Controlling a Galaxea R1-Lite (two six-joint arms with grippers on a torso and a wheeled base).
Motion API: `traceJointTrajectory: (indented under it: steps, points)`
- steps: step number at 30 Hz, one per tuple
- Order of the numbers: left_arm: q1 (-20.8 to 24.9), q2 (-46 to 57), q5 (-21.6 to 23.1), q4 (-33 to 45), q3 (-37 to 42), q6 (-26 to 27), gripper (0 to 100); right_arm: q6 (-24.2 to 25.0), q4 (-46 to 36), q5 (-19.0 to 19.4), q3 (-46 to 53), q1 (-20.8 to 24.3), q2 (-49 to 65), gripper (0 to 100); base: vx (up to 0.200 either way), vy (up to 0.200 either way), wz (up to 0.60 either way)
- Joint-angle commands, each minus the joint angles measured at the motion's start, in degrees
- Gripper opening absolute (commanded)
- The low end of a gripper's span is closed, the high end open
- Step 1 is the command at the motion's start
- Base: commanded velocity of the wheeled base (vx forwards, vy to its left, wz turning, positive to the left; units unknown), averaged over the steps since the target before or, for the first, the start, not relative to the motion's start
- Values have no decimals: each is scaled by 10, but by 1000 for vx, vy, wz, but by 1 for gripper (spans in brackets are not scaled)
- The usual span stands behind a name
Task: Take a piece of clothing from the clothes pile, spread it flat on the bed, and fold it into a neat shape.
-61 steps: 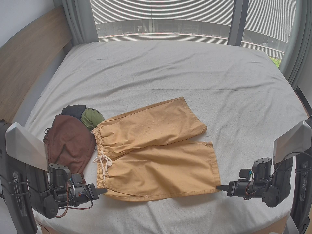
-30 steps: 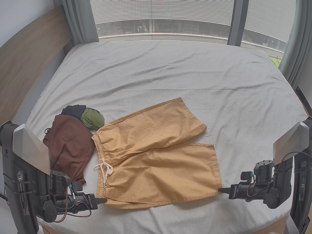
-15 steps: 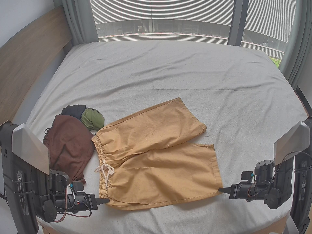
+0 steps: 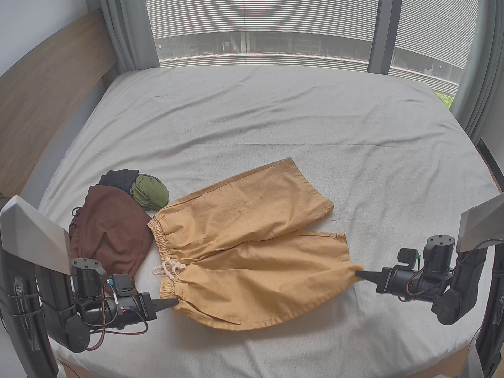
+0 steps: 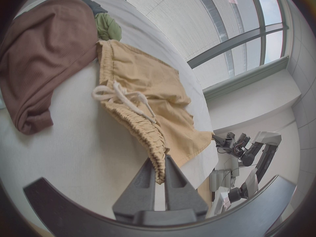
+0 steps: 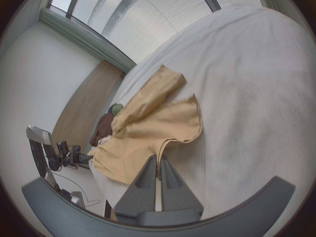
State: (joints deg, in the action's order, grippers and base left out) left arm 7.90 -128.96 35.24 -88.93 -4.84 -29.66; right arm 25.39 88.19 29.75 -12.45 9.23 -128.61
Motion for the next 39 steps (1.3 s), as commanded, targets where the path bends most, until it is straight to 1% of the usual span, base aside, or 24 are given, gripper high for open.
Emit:
traceJointTrajectory:
  steps: [1, 8, 11, 13, 15, 19, 21, 27, 31, 35, 38, 39]
  points:
    - [4, 36, -5, -1, -22, -20, 0, 17, -1, 1, -38, -4, 50, 0, 0, 0, 0]
    - [4, 35, -25, -1, -47, -31, 0, 25, -6, 1, -87, -4, 51, 0, 0, 0, 0]
    - [4, 36, -29, -1, -59, -51, 0, 35, -16, 1, -108, -9, 53, 0, 0, 0, 0]
    - [5, 39, -41, -1, -69, -76, 0, 36, -39, 1, -124, -10, 60, 0, 0, 0, 0]
    - [5, 38, -54, -1, -80, -86, 0, 36, -56, 1, -141, -9, 70, 0, 0, 0, 0]
    - [6, 38, -62, -1, -86, -87, 0, 37, -95, 1, -178, -9, 85, 0, 0, 0, 0]
    - [5, 39, -62, -1, -89, -88, 0, 37, -129, 1, -207, -9, 94, 0, 0, 0, 0]
    - [5, 38, -80, -1, -105, -109, 0, 40, -210, -1, -292, -9, 106, 0, 0, 0, 0]
    - [5, 36, -89, -1, -113, -113, 0, 40, -254, -3, -336, -9, 106, 0, 0, 0, 0]
    - [2, 36, -90, -1, -119, -116, 0, 40, -278, -3, -367, -9, 105, 0, 0, 0, 0]
    - [1, 38, -91, -1, -125, -127, 0, 40, -290, -4, -379, -8, 104, 0, 0, 0, 0]
    - [1, 38, -99, -1, -130, -132, 0, 40, -295, -4, -384, -8, 103, 0, 0, 0, 0]
